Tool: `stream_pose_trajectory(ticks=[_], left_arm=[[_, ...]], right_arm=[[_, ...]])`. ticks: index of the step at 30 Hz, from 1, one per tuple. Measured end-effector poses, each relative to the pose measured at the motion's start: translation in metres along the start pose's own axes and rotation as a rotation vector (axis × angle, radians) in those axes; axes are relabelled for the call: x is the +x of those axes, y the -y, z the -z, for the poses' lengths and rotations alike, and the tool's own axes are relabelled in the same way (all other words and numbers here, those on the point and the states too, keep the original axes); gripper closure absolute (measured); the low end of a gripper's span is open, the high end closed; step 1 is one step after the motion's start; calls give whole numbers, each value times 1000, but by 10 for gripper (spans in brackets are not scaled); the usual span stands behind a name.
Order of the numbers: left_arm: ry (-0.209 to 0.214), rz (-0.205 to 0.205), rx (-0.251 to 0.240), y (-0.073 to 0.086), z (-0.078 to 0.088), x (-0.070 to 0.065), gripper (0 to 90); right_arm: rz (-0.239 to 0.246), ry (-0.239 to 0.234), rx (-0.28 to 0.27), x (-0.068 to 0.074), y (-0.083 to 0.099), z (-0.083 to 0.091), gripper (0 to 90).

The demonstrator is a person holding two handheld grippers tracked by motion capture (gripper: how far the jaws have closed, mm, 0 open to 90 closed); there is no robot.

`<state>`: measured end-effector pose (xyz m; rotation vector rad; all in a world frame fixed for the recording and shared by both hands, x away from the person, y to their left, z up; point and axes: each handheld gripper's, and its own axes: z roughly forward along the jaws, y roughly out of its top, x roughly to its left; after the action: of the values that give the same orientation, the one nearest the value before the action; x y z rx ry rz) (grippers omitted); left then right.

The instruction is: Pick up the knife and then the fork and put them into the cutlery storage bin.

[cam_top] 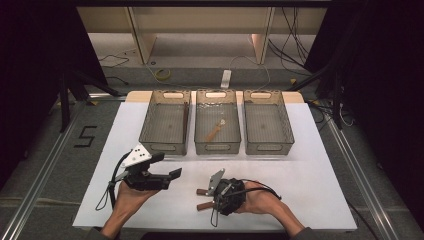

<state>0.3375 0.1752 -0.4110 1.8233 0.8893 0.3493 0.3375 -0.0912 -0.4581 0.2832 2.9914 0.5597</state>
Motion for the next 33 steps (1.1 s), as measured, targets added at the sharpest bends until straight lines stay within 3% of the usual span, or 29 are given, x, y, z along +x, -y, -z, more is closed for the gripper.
stream_pose_trajectory(ticks=[7,20,22,24,33], left_arm=[[0,0,2,0,0,0,159],[-2,2,4,0,0,1,158],[-2,0,3,0,0,1,158],[-2,0,4,0,0,1,159],[-1,1,3,0,0,1,159]], right_arm=[[30,-10,20,-2,1,-2,585],[-3,-43,58,-5,-1,-4,637],[27,-38,67,-5,-2,-4,641],[10,-44,71,-4,-3,-4,646],[48,-53,83,-6,-5,-4,707]])
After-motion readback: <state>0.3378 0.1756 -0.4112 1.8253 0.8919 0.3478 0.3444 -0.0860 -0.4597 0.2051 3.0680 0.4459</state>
